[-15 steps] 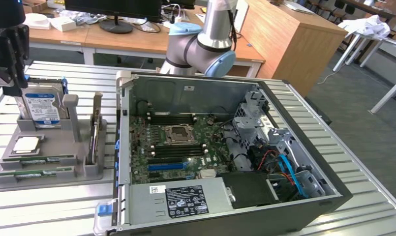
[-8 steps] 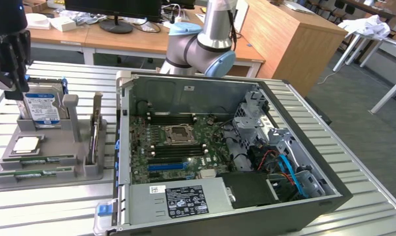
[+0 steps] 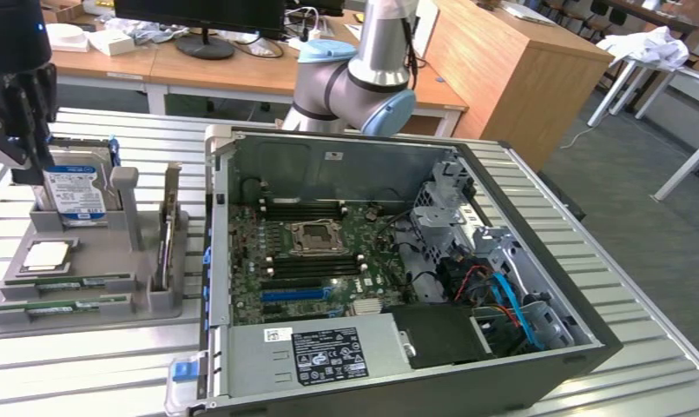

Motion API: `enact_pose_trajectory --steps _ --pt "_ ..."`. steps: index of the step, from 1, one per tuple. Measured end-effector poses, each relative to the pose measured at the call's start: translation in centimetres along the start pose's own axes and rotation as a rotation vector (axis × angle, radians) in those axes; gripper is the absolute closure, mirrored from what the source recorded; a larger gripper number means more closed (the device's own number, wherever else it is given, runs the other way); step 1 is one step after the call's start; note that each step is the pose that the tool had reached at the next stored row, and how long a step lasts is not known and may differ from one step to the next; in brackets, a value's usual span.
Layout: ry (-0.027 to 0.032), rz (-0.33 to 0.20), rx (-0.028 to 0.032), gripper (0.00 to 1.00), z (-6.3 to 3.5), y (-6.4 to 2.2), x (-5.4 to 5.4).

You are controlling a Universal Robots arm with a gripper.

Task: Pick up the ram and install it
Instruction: 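Pick up the ram and move it above insertion slot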

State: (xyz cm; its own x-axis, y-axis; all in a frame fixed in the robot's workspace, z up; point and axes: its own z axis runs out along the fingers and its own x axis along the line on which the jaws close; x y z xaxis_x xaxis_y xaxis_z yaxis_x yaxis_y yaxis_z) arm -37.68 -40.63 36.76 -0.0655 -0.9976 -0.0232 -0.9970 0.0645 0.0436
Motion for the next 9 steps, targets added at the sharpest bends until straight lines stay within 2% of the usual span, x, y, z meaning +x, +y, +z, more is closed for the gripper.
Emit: enact_pose_trajectory --steps 9 --pt "0.0000 0.000 0.0001 0.70 0.74 -0.03 0.02"
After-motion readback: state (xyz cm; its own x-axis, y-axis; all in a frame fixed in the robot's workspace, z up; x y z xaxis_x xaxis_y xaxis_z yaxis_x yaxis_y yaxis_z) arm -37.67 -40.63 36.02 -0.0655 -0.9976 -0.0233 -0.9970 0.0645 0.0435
